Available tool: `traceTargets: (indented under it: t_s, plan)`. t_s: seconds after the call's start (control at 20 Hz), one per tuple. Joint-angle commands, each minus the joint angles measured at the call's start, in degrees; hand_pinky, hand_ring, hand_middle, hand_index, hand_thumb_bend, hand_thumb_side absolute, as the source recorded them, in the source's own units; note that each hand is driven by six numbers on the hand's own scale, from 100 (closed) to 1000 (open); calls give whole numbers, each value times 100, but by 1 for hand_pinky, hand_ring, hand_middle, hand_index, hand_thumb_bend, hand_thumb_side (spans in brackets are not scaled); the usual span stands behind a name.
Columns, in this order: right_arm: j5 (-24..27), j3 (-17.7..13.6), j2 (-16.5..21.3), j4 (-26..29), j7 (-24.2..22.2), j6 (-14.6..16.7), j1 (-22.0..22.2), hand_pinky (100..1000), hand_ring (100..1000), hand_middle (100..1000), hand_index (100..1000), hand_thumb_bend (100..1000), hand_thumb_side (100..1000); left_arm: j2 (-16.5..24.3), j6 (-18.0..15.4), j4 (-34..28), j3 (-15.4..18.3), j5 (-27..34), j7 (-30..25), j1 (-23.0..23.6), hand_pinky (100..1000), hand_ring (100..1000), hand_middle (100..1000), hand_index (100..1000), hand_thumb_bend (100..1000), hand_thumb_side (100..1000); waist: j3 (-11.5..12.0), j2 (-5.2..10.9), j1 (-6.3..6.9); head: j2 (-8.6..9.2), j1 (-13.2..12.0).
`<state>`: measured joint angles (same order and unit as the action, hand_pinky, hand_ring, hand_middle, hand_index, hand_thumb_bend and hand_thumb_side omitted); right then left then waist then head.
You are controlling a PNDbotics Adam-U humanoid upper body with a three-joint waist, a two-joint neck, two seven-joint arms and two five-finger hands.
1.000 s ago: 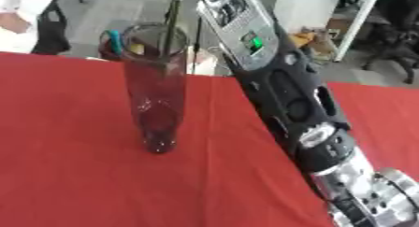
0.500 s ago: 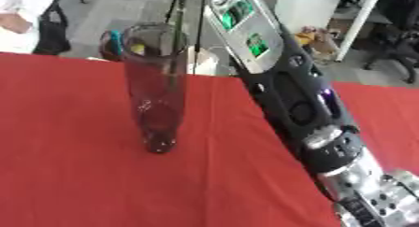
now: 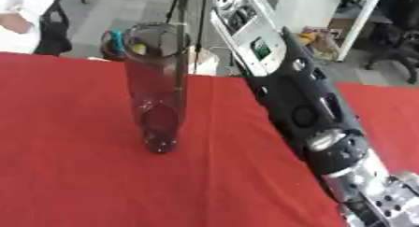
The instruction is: Arrange flowers into the vase.
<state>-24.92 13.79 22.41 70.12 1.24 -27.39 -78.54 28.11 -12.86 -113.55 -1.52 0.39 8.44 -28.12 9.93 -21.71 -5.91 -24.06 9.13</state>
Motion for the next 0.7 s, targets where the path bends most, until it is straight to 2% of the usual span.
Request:
traceTargets:
  t_s: [0.05, 0.3, 0.7]
  plan:
    - [-168, -36, 202, 163, 122, 97, -78, 678, 790, 574, 487, 100, 1000, 57, -13, -104, 67, -16, 11, -39, 748, 880, 833, 884, 100, 1000, 8, 143, 53, 86, -17]
    - [-216, 24, 275, 274, 275, 213, -6, 680, 789, 569, 492, 100, 1000, 56, -9, -104, 70, -19, 11, -37, 747, 880, 833, 883, 100, 1000, -6, 135, 49, 78, -31]
    - [-148, 95, 396, 507, 528, 188, 137, 673, 772, 542, 466, 100, 1000, 49, -4, -104, 78, -18, 19, -29, 748, 880, 834, 882, 100, 1000, -36, 154, 58, 83, -51]
